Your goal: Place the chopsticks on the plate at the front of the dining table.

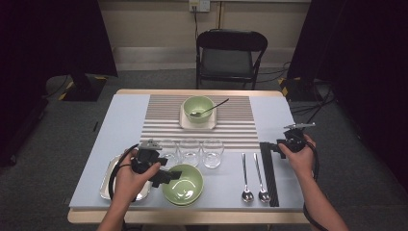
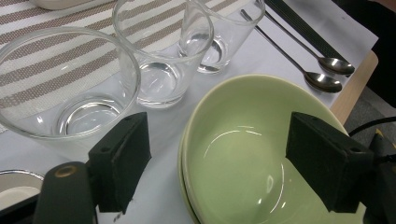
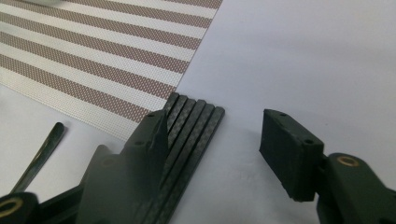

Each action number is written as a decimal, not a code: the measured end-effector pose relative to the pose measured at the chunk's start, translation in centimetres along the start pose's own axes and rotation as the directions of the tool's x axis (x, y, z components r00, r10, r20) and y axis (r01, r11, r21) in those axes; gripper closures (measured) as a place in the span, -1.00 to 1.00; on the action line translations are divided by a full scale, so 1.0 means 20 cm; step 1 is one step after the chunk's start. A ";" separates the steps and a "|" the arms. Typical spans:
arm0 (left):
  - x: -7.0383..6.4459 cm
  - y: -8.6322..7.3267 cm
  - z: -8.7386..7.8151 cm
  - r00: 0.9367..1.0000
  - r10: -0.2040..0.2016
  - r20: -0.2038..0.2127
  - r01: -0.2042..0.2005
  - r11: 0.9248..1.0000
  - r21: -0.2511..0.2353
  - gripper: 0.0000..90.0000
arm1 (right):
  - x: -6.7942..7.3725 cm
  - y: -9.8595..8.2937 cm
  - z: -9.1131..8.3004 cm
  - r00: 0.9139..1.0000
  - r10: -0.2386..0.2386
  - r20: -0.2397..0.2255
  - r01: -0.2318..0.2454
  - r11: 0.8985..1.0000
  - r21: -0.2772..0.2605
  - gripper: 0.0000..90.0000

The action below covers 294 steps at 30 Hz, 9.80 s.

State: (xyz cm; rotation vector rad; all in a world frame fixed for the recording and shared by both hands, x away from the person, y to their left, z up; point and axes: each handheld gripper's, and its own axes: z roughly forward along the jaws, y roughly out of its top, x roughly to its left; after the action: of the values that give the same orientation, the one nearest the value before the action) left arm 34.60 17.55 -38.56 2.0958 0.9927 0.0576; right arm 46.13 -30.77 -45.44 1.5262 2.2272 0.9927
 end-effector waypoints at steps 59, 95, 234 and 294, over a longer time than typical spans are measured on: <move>0.00 0.00 0.00 1.000 -0.001 -0.009 0.001 1.000 0.003 -0.52 | -0.03 0.00 0.03 0.997 0.034 0.072 -0.038 0.998 0.046 0.79; -0.02 0.01 0.01 1.000 0.015 0.000 -0.015 1.000 -0.001 -0.52 | 0.07 -0.06 -0.02 0.978 0.079 0.194 -0.095 0.993 0.071 0.91; -0.10 0.07 0.04 1.000 0.009 0.000 -0.009 0.999 -0.036 -0.37 | 0.03 0.15 -0.27 0.988 0.140 0.072 -0.136 0.989 -0.061 0.93; -0.22 0.31 0.26 0.999 0.020 0.025 -0.020 0.999 -0.025 -0.35 | 0.44 0.48 -0.28 0.998 0.023 -0.060 -0.031 0.989 -0.142 0.93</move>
State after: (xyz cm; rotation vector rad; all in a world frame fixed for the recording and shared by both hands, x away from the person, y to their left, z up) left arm 37.29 8.98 -36.72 2.0788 0.9516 0.0532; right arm 46.34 -23.00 -33.55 1.4871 2.1274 1.1917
